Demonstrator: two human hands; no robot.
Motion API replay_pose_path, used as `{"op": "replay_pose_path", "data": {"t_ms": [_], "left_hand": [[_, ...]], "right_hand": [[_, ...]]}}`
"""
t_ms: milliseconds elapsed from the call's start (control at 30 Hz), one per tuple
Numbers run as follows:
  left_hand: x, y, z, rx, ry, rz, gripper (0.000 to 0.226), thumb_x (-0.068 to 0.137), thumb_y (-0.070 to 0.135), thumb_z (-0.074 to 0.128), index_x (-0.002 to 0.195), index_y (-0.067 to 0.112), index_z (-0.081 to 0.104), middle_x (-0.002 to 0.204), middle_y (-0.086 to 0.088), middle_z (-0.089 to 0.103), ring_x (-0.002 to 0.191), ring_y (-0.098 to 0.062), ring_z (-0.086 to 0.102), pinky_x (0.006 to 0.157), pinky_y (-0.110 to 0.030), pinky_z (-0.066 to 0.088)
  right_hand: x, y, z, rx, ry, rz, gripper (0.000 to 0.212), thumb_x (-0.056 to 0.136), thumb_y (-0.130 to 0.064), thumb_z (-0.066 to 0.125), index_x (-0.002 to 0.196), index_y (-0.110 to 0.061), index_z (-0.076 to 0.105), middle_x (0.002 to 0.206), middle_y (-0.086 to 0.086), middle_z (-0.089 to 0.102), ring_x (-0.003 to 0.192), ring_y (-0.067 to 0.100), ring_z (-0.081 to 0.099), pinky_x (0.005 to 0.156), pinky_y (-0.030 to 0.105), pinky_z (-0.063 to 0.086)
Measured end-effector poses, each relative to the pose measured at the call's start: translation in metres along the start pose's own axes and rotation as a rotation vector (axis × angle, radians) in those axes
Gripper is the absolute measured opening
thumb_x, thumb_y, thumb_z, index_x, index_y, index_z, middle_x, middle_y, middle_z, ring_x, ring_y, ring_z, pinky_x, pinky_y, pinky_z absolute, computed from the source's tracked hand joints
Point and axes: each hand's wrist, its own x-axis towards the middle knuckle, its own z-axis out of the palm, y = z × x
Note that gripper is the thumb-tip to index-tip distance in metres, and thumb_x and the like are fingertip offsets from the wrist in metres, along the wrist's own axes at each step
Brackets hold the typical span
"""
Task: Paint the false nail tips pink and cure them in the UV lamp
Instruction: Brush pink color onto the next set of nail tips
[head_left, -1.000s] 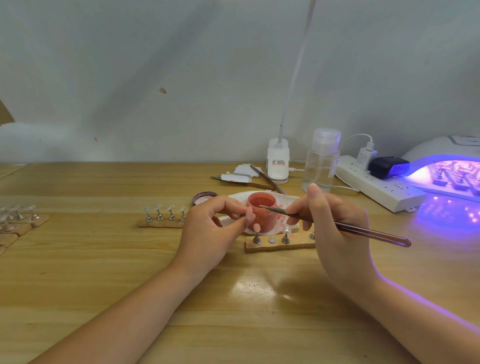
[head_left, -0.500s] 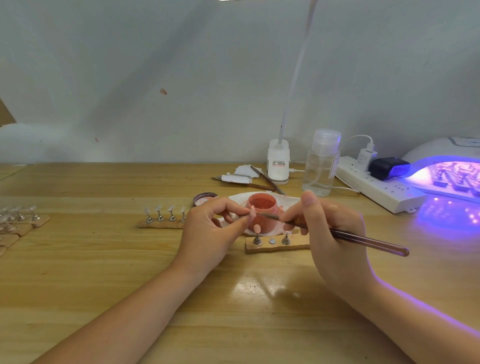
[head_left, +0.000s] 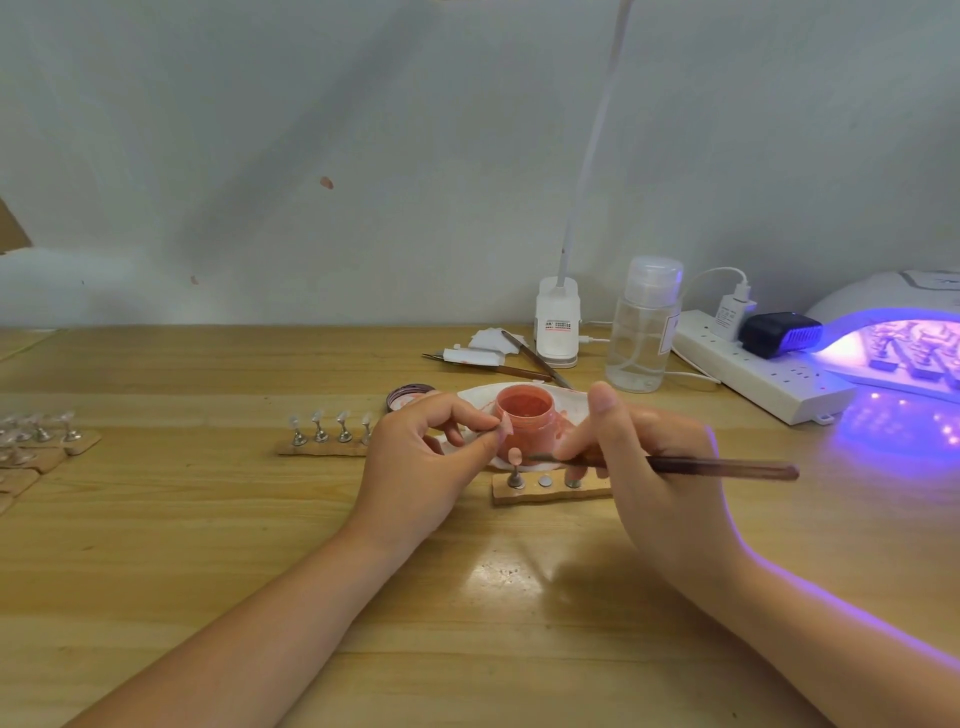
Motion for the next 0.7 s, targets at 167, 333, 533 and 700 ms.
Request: {"op": "replay_pose_path", "data": {"t_ms": [167, 333, 533, 700], "left_hand": [[-0.0005, 0.0002, -0.0005, 0.002, -0.006, -0.005, 0.013, 0.072, 0.007, 0.075, 0.066, 0.016, 0.069, 0.061, 0.013, 0.059, 0.059, 0.001, 0.044, 0.050, -0.013, 0.034], [0.0000, 0.0009, 0.0002, 0.009, -0.001, -0.005, 0.015, 0.072, 0.007, 0.076, 0.065, 0.018, 0.069, 0.063, 0.010, 0.059, 0.059, 0.000, 0.045, 0.050, -0.014, 0.035], [-0.0005, 0.0017, 0.0001, 0.004, 0.000, -0.005, 0.012, 0.072, 0.007, 0.075, 0.066, 0.015, 0.069, 0.061, 0.011, 0.058, 0.059, -0.001, 0.044, 0.050, -0.015, 0.034], [-0.0009, 0.0034, -0.0008, 0.009, -0.008, -0.021, 0.012, 0.072, 0.006, 0.075, 0.067, 0.015, 0.070, 0.059, 0.012, 0.058, 0.058, -0.001, 0.044, 0.049, -0.015, 0.035]], "right_hand": [[0.0026, 0.0002, -0.0010, -0.079, 0.009, -0.076, 0.043, 0.089, -0.034, 0.041, 0.067, -0.010, 0.069, 0.064, -0.009, 0.067, 0.062, 0.006, 0.064, 0.059, 0.023, 0.048], [-0.0007, 0.0014, 0.0003, -0.009, -0.001, -0.018, 0.047, 0.086, -0.036, 0.045, 0.061, -0.005, 0.069, 0.055, -0.017, 0.062, 0.051, 0.000, 0.059, 0.054, 0.010, 0.041], [0.0036, 0.0002, -0.0005, -0.169, -0.009, -0.119, 0.041, 0.090, -0.032, 0.043, 0.069, -0.010, 0.071, 0.072, -0.022, 0.065, 0.068, -0.001, 0.064, 0.063, 0.016, 0.047], [0.0000, 0.0003, 0.0002, -0.007, 0.031, -0.061, 0.042, 0.087, -0.033, 0.045, 0.059, -0.012, 0.067, 0.054, -0.017, 0.062, 0.051, 0.003, 0.060, 0.054, 0.014, 0.045]]}}
